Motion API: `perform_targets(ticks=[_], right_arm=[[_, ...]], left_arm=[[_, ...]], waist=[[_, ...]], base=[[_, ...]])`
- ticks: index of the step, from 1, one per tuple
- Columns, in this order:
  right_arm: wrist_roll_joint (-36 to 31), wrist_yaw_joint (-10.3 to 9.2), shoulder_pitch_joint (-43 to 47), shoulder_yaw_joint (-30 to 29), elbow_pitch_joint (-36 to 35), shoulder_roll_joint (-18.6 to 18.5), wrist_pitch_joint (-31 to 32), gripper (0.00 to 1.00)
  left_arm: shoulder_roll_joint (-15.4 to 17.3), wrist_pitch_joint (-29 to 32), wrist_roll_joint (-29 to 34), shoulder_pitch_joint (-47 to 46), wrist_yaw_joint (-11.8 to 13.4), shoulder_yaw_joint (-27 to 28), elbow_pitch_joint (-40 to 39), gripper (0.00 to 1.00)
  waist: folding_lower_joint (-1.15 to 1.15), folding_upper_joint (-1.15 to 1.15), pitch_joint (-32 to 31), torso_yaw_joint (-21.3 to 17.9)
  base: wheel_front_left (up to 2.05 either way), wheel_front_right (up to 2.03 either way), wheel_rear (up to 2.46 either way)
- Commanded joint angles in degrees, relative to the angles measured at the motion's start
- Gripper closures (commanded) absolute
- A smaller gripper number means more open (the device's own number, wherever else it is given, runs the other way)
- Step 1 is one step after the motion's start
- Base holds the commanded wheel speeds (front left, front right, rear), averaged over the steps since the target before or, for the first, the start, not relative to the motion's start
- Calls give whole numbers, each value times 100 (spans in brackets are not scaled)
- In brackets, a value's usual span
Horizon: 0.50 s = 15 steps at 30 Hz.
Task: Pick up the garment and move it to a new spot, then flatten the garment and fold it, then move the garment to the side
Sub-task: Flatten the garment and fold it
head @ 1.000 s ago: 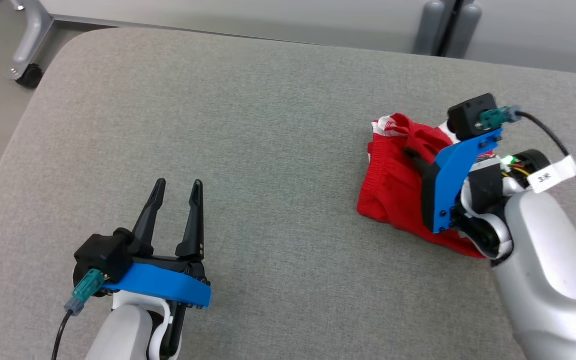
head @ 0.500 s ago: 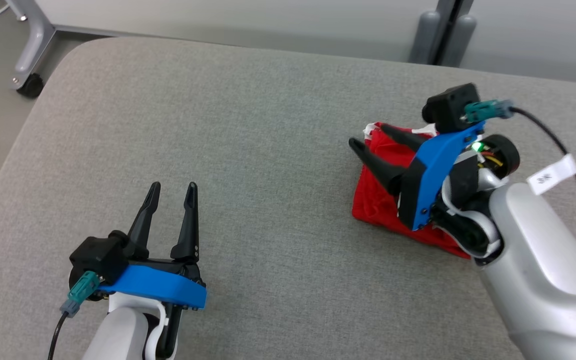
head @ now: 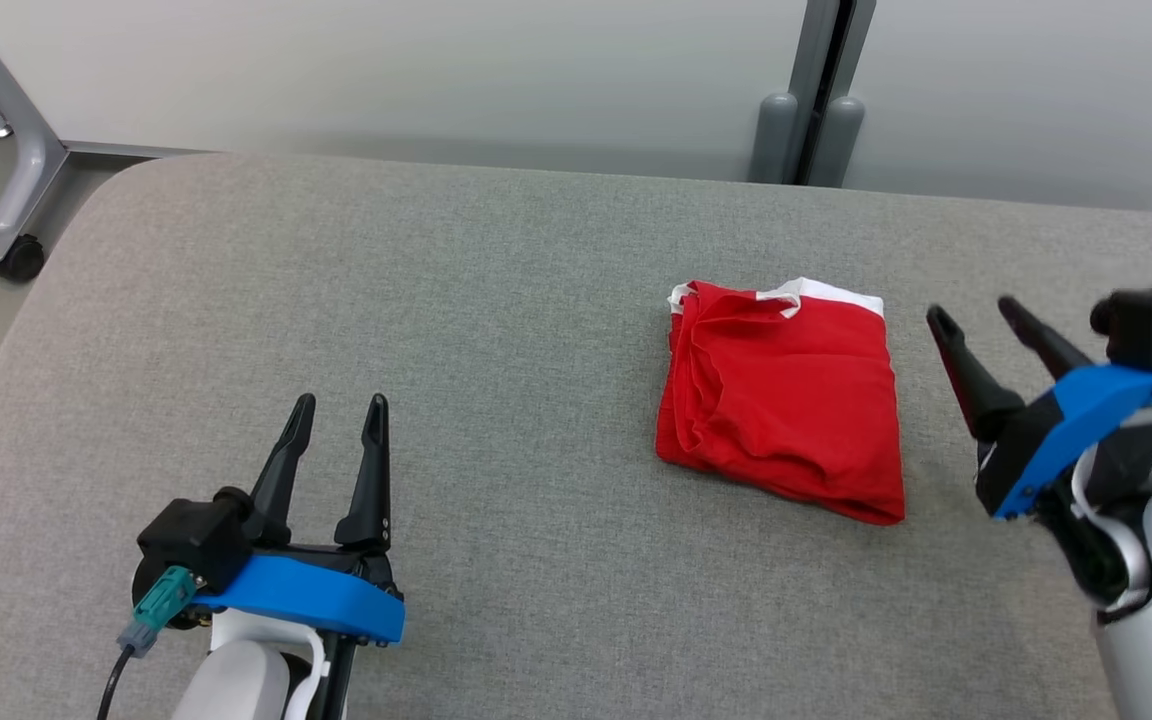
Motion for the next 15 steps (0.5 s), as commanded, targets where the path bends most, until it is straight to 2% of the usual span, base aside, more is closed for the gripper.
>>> perform_targets(ticks=[1,5,6,7,8,9,15], right_arm=[[-78,3,114,-69,94,101,-106,0],[-284,3,197,-239,607,371,-354,0],[-322,3,109,-239,738,426,-381,7],[-351,3,-1,-213,880,484,-384,62],[-381,3,-127,-161,1021,534,-382,91],[-395,3,-244,-108,1175,574,-341,100],[-536,3,-1079,198,2028,660,-72,100]], left_arm=[[35,-24,43,52,-11,12,-10,0],[62,-24,21,10,-11,-28,-19,0],[70,-24,18,-14,-12,-42,-26,0],[74,-24,17,-49,-11,-65,-35,0],[79,-24,18,-85,-11,-80,-43,0],[81,-24,20,-114,-11,-98,-50,0],[42,-24,54,-342,-12,-295,-74,0]], waist=[[0,0,5,-2],[0,0,43,14],[0,0,70,26],[0,0,109,50],[0,0,142,74],[0,0,177,105],[0,0,462,412]], base=[[0,0,0],[0,0,0],[0,0,0],[0,0,0],[0,0,0],[0,0,0],[0,0,0]])
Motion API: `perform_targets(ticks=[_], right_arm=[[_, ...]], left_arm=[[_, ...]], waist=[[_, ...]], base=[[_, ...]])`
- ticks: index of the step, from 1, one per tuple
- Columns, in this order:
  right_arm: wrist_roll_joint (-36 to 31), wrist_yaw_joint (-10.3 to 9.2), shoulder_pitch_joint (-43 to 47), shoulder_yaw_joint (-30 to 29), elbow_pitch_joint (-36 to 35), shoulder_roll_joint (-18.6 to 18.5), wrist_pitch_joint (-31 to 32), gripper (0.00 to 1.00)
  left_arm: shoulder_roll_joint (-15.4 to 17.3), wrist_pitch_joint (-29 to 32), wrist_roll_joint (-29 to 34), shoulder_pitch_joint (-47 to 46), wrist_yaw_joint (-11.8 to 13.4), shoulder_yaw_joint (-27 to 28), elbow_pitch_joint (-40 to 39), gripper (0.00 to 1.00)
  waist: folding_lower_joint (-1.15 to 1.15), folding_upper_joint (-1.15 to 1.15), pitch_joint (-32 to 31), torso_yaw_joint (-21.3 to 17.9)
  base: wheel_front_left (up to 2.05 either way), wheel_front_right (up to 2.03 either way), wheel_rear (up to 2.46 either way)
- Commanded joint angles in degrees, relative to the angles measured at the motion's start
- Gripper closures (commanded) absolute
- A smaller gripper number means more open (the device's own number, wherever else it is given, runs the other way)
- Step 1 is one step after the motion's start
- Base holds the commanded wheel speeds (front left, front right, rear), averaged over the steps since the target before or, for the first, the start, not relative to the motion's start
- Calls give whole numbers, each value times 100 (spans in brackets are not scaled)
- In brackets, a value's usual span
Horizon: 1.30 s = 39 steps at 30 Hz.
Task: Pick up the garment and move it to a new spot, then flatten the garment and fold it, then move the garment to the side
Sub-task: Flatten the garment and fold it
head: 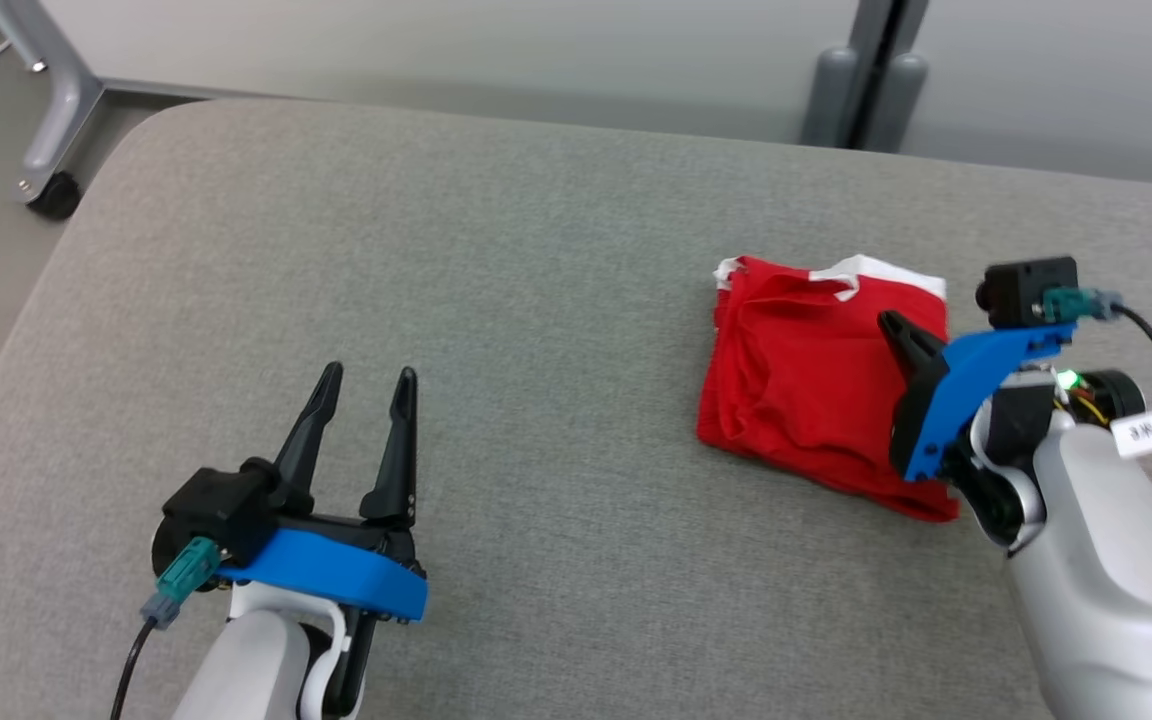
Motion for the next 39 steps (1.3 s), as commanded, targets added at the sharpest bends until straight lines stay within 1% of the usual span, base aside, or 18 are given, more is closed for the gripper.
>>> perform_targets(ticks=[1,4,5,7,9,11,12,13,14,15,17,20,23,24,27,33,39], right_arm=[[-17,3,-220,46,149,16,41,100],[-78,2,-712,129,536,-25,50,100],[-56,3,-1037,149,781,10,-4,100],[-15,3,-1378,173,974,75,-120,100],[110,2,-1760,206,1166,152,-412,100],[170,2,-1821,224,1207,170,-522,100],[257,2,-1879,309,1216,183,-781,100],[343,3,-1850,363,1159,186,-944,73],[475,2,-1792,380,1079,198,-1136,8],[577,2,-1699,389,1002,170,-1326,0],[697,2,-1464,492,813,80,-1638,0],[870,3,-1135,495,366,-43,-2085,0],[772,3,-660,438,-21,-179,-2353,0],[772,3,-660,438,-21,-179,-2353,0],[584,3,-117,254,-375,-247,-2449,0],[321,3,942,-77,-1040,-245,-2339,0],[23,3,1844,-352,-1519,-66,-2140,0]], left_arm=[[-18,-24,20,-141,-11,-49,-17,0],[-59,-24,36,-274,-11,-176,-15,0],[-94,-24,34,-358,-11,-240,-20,0],[-110,-24,37,-437,-11,-278,-28,0],[-157,-24,55,-492,-11,-280,-5,0],[-173,-24,62,-514,-11,-265,5,0],[-184,-24,71,-509,-11,-210,33,0],[-183,-25,72,-480,-11,-171,45,0],[-176,-24,83,-433,-11,-123,50,0],[-174,-24,94,-377,-11,-78,61,0],[-152,-24,117,-270,-11,87,63,0],[-117,-24,184,-90,-9,360,63,0],[-41,-24,300,87,37,601,112,0],[-41,-24,300,87,37,601,112,0],[-8,-24,355,267,53,819,135,0],[48,-24,426,604,78,1169,145,0],[17,-24,491,826,81,1330,265,0]], waist=[[0,0,151,174],[0,0,274,349],[0,0,361,446],[0,0,449,499],[0,0,518,490],[0,0,519,472],[0,0,487,393],[0,0,450,340],[0,0,411,274],[0,0,365,211],[0,0,259,47],[0,0,87,-223],[0,0,-104,-478],[0,0,-104,-478],[0,0,-295,-678],[0,0,-601,-1031],[0,0,-868,-1237]], base=[[0,0,0],[0,0,0],[0,0,0],[0,0,0],[0,0,0],[0,0,0],[0,0,0],[0,0,0],[0,0,0],[0,0,0],[0,0,0],[0,0,0],[0,0,0],[0,0,0],[0,0,0],[0,0,0],[0,0,0]])
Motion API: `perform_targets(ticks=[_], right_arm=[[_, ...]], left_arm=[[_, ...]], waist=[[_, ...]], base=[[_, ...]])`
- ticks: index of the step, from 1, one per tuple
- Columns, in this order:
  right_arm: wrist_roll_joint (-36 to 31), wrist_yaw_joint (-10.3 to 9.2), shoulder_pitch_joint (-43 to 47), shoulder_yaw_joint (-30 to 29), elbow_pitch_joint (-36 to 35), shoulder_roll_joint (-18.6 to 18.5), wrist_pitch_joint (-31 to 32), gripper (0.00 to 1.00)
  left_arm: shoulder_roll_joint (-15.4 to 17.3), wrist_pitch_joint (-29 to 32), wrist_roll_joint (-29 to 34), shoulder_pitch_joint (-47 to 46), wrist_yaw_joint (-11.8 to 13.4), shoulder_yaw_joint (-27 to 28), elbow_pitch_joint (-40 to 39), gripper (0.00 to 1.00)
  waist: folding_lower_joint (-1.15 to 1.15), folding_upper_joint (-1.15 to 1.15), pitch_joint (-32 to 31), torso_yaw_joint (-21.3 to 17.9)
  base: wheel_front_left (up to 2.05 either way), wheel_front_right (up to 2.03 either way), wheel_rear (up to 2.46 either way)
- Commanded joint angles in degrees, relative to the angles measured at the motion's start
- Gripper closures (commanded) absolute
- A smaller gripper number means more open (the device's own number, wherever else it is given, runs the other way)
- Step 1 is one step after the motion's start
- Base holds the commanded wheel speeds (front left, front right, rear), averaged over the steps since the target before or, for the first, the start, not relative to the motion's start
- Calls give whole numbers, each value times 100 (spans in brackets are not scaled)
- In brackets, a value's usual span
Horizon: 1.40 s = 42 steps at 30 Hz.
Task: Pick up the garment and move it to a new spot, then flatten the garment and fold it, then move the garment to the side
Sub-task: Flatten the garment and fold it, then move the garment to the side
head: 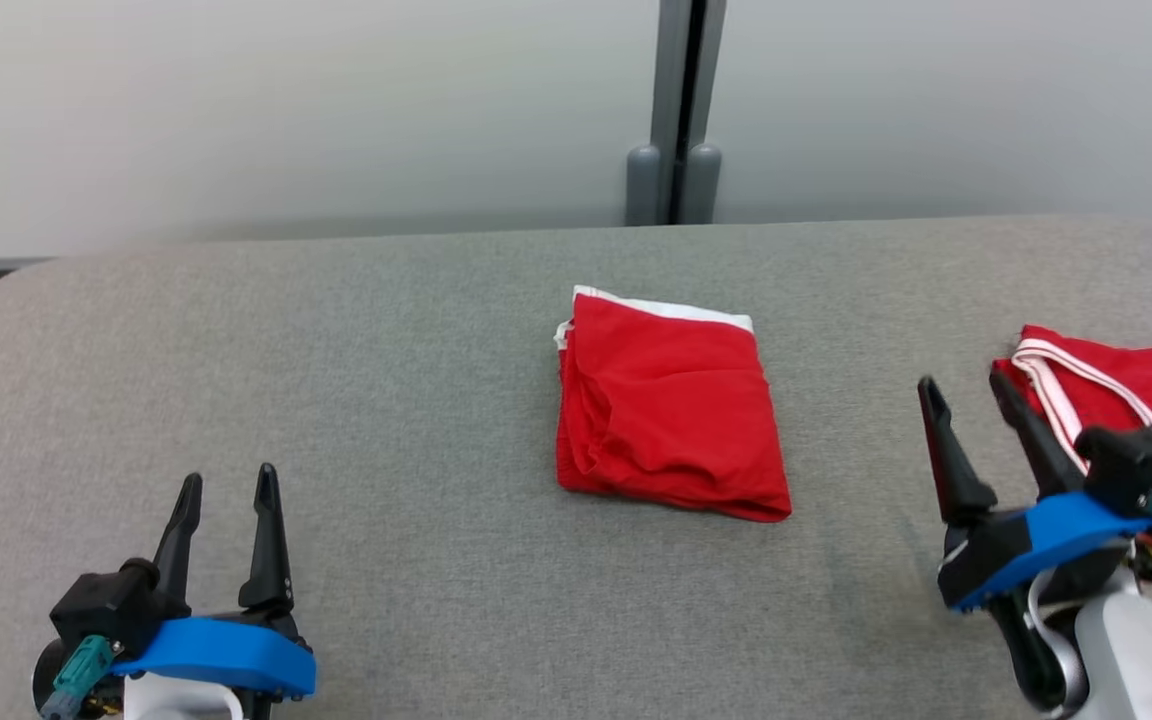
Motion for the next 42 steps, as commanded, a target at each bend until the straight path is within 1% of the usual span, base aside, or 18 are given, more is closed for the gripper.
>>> perform_targets(ticks=[1,5,13,26,34,38,41,42], right_arm=[[-20,3,138,-20,-47,34,34,0],[-180,3,533,-144,-295,195,165,0],[-304,3,907,-240,-583,457,347,0],[-286,3,1041,-294,-692,571,453,0],[-269,3,1017,-303,-683,606,578,0],[-229,3,674,-250,-618,587,945,0],[-160,3,234,-233,-439,581,1499,0],[-111,2,59,-226,-306,581,1790,0]], left_arm=[[-1,-24,45,36,35,9,27,0],[1,-24,112,122,35,32,170,0],[1,-24,202,172,13,73,382,0],[-24,-24,280,138,-20,34,464,0],[-28,-24,301,46,-27,-1,418,0],[-44,-24,310,-78,-36,-40,318,0],[-44,-24,336,-218,-42,-77,222,0],[-45,-24,339,-290,-45,-94,190,0]], waist=[[1,0,-113,-109],[1,0,-217,-181],[1,0,-344,-225],[1,0,-382,-186],[1,0,-301,-110],[1,0,-124,-39],[1,0,101,49],[1,0,192,84]], base=[[0,0,0],[0,0,0],[0,0,0],[0,0,0],[0,0,0],[0,0,0],[0,0,0],[0,0,0]])
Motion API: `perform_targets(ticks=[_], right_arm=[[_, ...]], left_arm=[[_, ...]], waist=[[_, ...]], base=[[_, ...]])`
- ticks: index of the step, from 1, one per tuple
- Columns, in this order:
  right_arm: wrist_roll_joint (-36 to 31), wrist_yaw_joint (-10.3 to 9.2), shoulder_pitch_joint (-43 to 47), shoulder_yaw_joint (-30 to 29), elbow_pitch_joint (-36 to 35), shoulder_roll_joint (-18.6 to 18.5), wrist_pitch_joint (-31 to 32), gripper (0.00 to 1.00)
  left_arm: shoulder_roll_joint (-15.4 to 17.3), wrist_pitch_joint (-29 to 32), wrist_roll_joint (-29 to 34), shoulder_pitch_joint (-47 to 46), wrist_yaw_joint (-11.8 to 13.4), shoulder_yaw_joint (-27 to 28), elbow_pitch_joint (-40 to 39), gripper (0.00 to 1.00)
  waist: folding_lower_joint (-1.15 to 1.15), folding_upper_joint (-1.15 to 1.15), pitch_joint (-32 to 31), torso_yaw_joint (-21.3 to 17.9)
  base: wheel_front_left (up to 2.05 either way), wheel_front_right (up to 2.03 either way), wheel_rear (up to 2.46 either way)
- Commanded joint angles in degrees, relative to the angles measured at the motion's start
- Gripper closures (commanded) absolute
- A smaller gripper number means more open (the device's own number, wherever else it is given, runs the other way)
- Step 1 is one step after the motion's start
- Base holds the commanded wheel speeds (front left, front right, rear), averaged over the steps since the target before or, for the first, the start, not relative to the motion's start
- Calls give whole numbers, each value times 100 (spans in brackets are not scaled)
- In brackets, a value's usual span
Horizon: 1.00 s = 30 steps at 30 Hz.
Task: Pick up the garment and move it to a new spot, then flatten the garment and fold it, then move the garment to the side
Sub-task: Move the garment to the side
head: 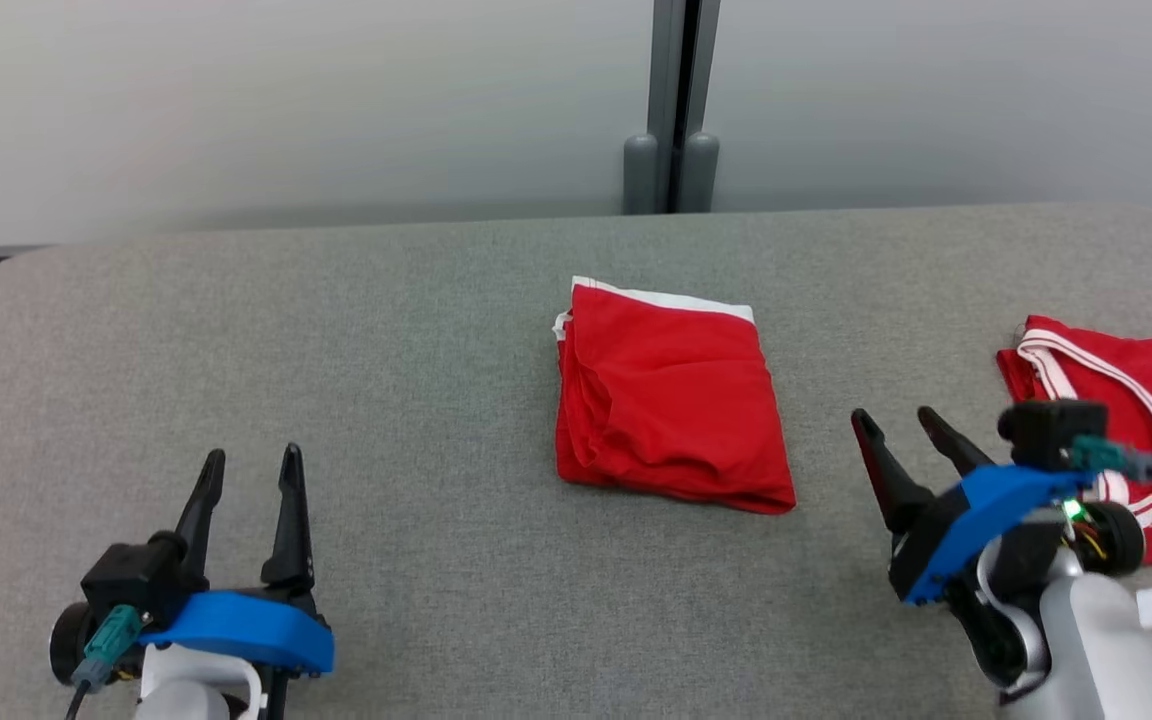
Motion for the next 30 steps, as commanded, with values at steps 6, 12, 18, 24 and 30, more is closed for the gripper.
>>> perform_targets(ticks=[6,12,18,24,30], right_arm=[[276,3,-1679,-136,1276,33,1516,0],[120,3,-2342,-519,2497,68,1903,0],[-105,2,-2646,-574,3391,93,1963,9],[-369,3,-2941,-6,3499,-28,1990,100],[-154,1,-3361,1490,2736,-835,2393,100]], left_arm=[[-67,-24,73,-674,-40,-321,-220,0],[-162,-24,60,-901,-35,-557,-232,0],[-184,-24,27,-931,-38,-670,-239,0],[-150,-24,-16,-885,-38,-600,-268,0],[-74,-23,-3,-809,-39,-445,-428,0]], waist=[[0,0,777,557],[0,0,960,909],[0,0,1031,1015],[0,0,1067,864],[0,0,1111,369]], base=[[0,0,0],[0,0,0],[0,0,0],[0,0,0],[0,0,0]])
